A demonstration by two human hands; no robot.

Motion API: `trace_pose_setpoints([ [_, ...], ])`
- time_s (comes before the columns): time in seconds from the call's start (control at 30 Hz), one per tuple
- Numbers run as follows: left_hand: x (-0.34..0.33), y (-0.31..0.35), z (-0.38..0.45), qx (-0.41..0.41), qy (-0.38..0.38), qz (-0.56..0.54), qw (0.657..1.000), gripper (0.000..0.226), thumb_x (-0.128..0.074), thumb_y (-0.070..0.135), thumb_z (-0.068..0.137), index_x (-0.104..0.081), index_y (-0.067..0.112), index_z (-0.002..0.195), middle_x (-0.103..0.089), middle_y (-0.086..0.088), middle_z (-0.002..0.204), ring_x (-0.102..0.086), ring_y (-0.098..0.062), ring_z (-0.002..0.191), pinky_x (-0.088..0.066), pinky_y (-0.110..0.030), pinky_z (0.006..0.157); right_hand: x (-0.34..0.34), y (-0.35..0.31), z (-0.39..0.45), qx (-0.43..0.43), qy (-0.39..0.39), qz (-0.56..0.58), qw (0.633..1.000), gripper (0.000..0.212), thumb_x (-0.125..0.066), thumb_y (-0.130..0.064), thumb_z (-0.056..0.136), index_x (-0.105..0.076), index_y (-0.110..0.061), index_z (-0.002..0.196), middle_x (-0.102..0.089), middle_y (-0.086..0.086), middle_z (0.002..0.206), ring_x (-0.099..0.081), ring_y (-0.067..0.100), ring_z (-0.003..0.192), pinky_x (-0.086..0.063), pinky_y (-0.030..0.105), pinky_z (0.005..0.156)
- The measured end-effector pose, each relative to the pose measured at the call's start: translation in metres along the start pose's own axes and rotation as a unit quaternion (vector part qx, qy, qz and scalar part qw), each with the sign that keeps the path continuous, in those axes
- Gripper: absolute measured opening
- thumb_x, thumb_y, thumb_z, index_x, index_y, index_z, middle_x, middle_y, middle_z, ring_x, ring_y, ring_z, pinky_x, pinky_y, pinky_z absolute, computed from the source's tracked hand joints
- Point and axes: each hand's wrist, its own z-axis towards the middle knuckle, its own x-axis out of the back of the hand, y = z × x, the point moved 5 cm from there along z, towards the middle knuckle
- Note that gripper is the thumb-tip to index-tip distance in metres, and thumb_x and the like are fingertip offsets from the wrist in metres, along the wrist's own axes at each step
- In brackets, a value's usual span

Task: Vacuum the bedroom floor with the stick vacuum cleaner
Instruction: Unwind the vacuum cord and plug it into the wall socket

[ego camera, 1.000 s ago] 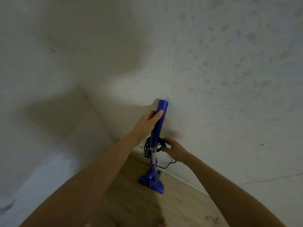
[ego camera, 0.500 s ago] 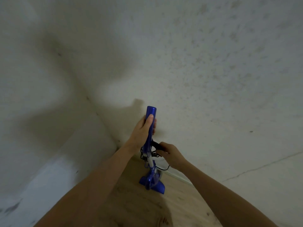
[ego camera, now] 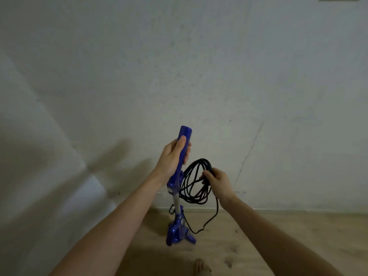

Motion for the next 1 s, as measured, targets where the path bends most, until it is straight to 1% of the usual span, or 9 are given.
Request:
trace_pose_setpoints([
  [0.17, -0.089, 0.014, -0.021, -0.022, -0.063, -0.001, 0.998, 0.037, -0.043, 0.040, 0.099, -0.057, 0.006, 0.097, -0.052, -0.004, 0.073, -0.047, -0.013, 0.056, -0.042, -0.024, 0.054, 0.081, 0.011, -0.061, -0.004, 0.052, 0.020, 0.998, 0.018, -0.050, -0.008, 0.099, -0.063, 0.003, 0.098, -0.067, 0.007, 0.080, -0.062, 0.014, 0.074, -0.051, 0.015, 0.067],
  [0.27, -0.152, 0.025, -0.034, -0.045, -0.089, 0.005, 0.995, 0.038, -0.044, 0.038, 0.099, -0.055, 0.002, 0.099, -0.051, -0.005, 0.072, -0.045, -0.015, 0.055, -0.041, -0.025, 0.052, 0.135, 0.015, -0.096, -0.006, 0.100, 0.029, 0.995, 0.016, -0.050, -0.010, 0.099, -0.064, -0.002, 0.099, -0.065, 0.003, 0.078, -0.061, 0.015, 0.078, -0.049, 0.022, 0.076],
  [0.37, -0.217, 0.030, -0.051, -0.068, -0.115, 0.015, 0.991, 0.041, -0.044, 0.039, 0.099, -0.053, -0.001, 0.102, -0.050, -0.005, 0.071, -0.044, -0.015, 0.052, -0.039, -0.026, 0.049, 0.195, 0.027, -0.131, -0.011, 0.158, 0.058, 0.986, 0.014, -0.048, -0.010, 0.100, -0.061, -0.005, 0.100, -0.062, 0.002, 0.075, -0.064, 0.017, 0.080, -0.047, 0.027, 0.077],
  [0.47, -0.283, 0.031, -0.070, -0.086, -0.141, 0.029, 0.986, 0.031, -0.043, 0.039, 0.099, -0.053, 0.010, 0.101, -0.051, -0.003, 0.070, -0.044, -0.014, 0.051, -0.039, -0.026, 0.048, 0.262, 0.043, -0.169, -0.015, 0.207, 0.082, 0.975, 0.015, -0.046, -0.009, 0.101, -0.058, 0.000, 0.102, -0.054, 0.003, 0.074, -0.068, 0.016, 0.076, -0.049, 0.023, 0.071],
  [0.53, -0.330, 0.029, -0.084, -0.098, -0.162, 0.035, 0.981, 0.022, -0.042, 0.038, 0.100, -0.052, 0.019, 0.099, -0.051, -0.002, 0.069, -0.044, -0.013, 0.050, -0.039, -0.026, 0.047, 0.311, 0.058, -0.196, -0.016, 0.237, 0.084, 0.968, 0.017, -0.046, -0.009, 0.101, -0.057, 0.004, 0.103, -0.049, 0.003, 0.072, -0.065, 0.013, 0.067, -0.048, 0.024, 0.069],
  [0.6, -0.381, 0.025, -0.095, -0.104, -0.175, 0.039, 0.978, 0.017, -0.042, 0.037, 0.100, -0.051, 0.023, 0.100, -0.051, -0.001, 0.068, -0.043, -0.013, 0.050, -0.038, -0.026, 0.046, 0.359, 0.075, -0.222, -0.024, 0.254, 0.086, 0.963, 0.017, -0.045, -0.011, 0.101, -0.058, 0.001, 0.102, -0.048, 0.002, 0.070, -0.061, 0.012, 0.061, -0.047, 0.024, 0.067],
  [0.77, -0.508, 0.009, -0.110, -0.103, -0.154, 0.058, 0.981, 0.022, -0.041, 0.042, 0.099, -0.049, 0.021, 0.100, -0.051, -0.001, 0.069, -0.044, -0.013, 0.050, -0.039, -0.029, 0.046, 0.473, 0.106, -0.273, -0.038, 0.285, 0.080, 0.955, 0.017, -0.045, -0.011, 0.102, -0.060, -0.008, 0.094, -0.047, -0.001, 0.067, -0.052, 0.011, 0.059, -0.043, 0.028, 0.068],
  [0.87, -0.572, -0.001, -0.109, -0.105, -0.123, 0.068, 0.984, 0.030, -0.039, 0.045, 0.099, -0.048, 0.017, 0.101, -0.053, -0.001, 0.070, -0.047, -0.014, 0.050, -0.041, -0.031, 0.049, 0.540, 0.117, -0.290, -0.034, 0.306, 0.069, 0.949, 0.016, -0.045, -0.013, 0.101, -0.059, -0.006, 0.096, -0.047, -0.001, 0.067, -0.051, 0.012, 0.060, -0.040, 0.030, 0.067],
  [1.0, -0.647, -0.006, -0.102, -0.102, -0.103, 0.062, 0.987, 0.028, -0.037, 0.042, 0.101, -0.046, 0.016, 0.103, -0.053, -0.001, 0.071, -0.047, -0.012, 0.050, -0.042, -0.028, 0.048, 0.622, 0.128, -0.301, -0.041, 0.341, 0.063, 0.937, 0.017, -0.044, -0.016, 0.102, -0.059, -0.007, 0.101, -0.048, -0.001, 0.068, -0.051, 0.013, 0.065, -0.038, 0.028, 0.069],
])
